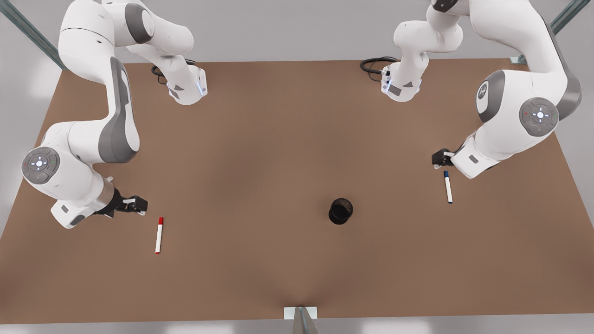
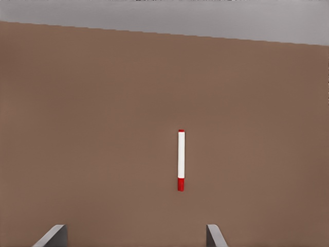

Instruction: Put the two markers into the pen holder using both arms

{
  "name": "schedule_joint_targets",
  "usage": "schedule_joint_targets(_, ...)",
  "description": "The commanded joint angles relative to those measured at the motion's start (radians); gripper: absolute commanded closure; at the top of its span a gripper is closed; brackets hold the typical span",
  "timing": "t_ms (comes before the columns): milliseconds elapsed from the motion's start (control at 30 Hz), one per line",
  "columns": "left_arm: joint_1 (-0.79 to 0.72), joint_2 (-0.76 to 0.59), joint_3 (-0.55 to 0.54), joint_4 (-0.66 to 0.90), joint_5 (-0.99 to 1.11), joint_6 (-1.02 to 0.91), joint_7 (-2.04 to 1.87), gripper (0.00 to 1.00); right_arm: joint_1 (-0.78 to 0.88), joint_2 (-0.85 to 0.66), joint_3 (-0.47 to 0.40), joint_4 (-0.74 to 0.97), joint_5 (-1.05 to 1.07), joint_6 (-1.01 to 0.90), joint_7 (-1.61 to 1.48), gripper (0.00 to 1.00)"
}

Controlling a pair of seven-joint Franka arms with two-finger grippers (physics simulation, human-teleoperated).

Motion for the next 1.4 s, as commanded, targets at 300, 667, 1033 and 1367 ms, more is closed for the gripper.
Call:
schedule_joint_targets(300,0.186,0.166,0.071,-0.357,-0.061,0.654,0.232,0.0,-0.009,0.149,0.006,-0.072,0.0,0.216,-0.002,0.0)
schedule_joint_targets(667,0.277,0.264,0.072,-0.587,-0.061,1.042,0.579,0.0,-0.001,0.373,0.001,-0.038,0.006,0.367,0.004,0.0)
schedule_joint_targets(1033,0.277,0.31,0.072,-0.615,-0.061,1.041,0.595,0.03,-0.081,0.388,-0.005,-0.132,0.0,0.419,-0.019,0.0)
schedule_joint_targets(1367,0.275,0.319,0.072,-0.633,-0.061,1.041,0.595,0.34,-0.087,0.454,-0.002,-0.127,0.003,0.523,-0.031,0.0)
